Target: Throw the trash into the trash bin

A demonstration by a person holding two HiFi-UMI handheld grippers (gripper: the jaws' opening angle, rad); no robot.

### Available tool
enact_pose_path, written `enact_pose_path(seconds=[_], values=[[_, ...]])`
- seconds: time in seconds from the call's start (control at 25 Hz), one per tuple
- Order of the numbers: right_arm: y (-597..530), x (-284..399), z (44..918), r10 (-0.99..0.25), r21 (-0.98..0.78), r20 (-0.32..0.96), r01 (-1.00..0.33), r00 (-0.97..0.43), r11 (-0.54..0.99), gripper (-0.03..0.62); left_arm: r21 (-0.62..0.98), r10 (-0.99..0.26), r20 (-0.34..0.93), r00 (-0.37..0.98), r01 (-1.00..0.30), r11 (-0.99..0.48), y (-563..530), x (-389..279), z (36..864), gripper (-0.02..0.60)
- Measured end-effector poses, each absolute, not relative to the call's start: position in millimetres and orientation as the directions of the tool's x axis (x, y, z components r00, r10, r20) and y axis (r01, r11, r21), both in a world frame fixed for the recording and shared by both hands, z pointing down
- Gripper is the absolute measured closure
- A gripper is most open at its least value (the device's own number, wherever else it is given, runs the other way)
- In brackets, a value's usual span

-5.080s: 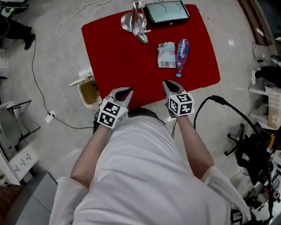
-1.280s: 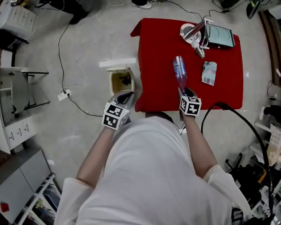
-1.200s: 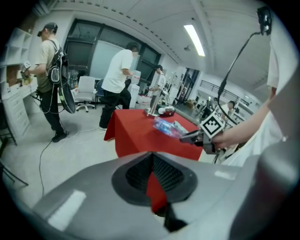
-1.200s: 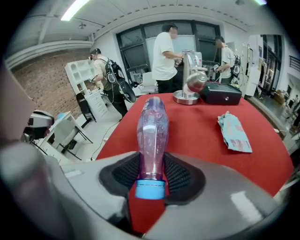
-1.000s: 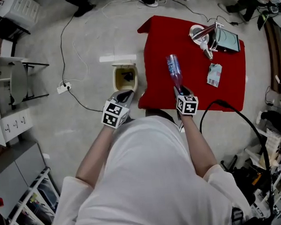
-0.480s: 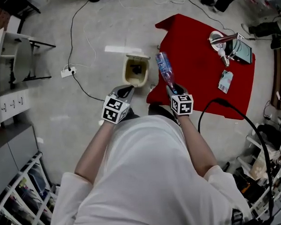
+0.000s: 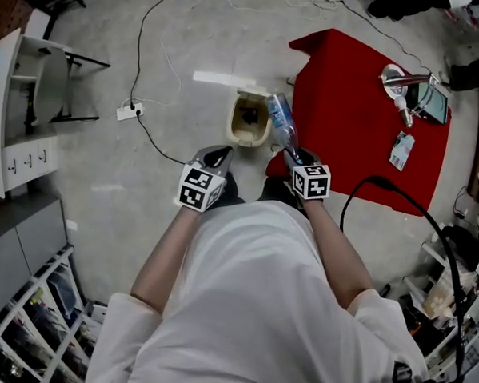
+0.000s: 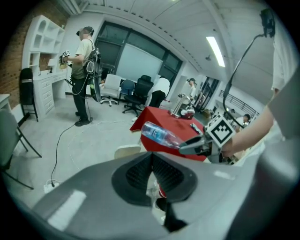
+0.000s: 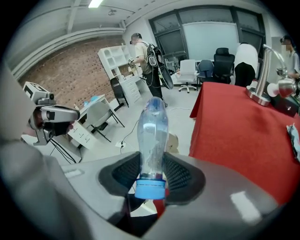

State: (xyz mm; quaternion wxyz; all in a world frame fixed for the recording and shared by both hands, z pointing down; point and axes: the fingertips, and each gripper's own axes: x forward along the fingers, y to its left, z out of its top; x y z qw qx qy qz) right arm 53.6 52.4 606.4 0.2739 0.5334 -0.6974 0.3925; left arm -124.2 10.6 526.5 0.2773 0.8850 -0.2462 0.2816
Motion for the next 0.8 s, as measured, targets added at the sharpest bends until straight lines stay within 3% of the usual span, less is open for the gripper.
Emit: enact_pose_path(seconds=[0.8], values=[[42.9,-34.6,743.3,-0.342,-0.359,0.878,-0.933,-0.335,-0.009,0.441,0.362,-0.262,0.708,0.656,-0.656,-0.663,-26.6,-194.3,639.0,0.577]])
